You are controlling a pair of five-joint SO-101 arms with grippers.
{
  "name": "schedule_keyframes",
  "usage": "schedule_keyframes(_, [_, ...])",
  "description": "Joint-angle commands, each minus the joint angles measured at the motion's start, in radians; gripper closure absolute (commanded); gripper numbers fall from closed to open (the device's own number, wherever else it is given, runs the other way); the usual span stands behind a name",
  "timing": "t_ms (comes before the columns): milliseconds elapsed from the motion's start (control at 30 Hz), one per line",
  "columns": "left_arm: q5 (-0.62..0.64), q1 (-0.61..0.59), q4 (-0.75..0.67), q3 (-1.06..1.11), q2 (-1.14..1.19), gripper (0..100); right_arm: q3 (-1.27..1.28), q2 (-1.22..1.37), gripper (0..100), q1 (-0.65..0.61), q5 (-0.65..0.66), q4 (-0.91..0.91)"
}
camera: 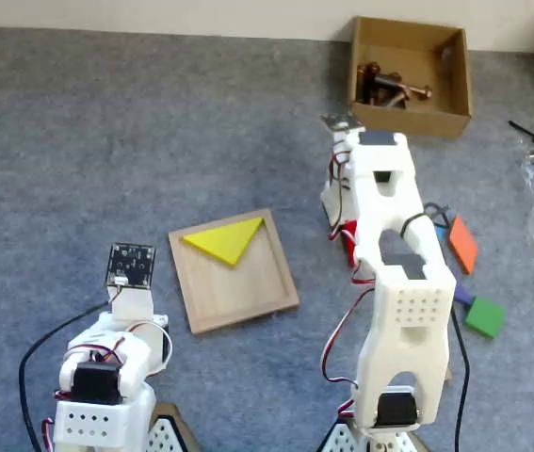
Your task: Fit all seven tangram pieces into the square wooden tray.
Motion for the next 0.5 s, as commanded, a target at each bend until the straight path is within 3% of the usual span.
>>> schedule_keyframes(0, [0.008,0.015,-0.002,0.019,-0.007,99,-0.015,-0.084,71.7,0.015,-0.011,0.002])
schedule_keyframes(467, [0.008,0.015,-0.002,0.019,-0.007,99,-0.015,-0.087,69.0,0.01,-0.011,0.008])
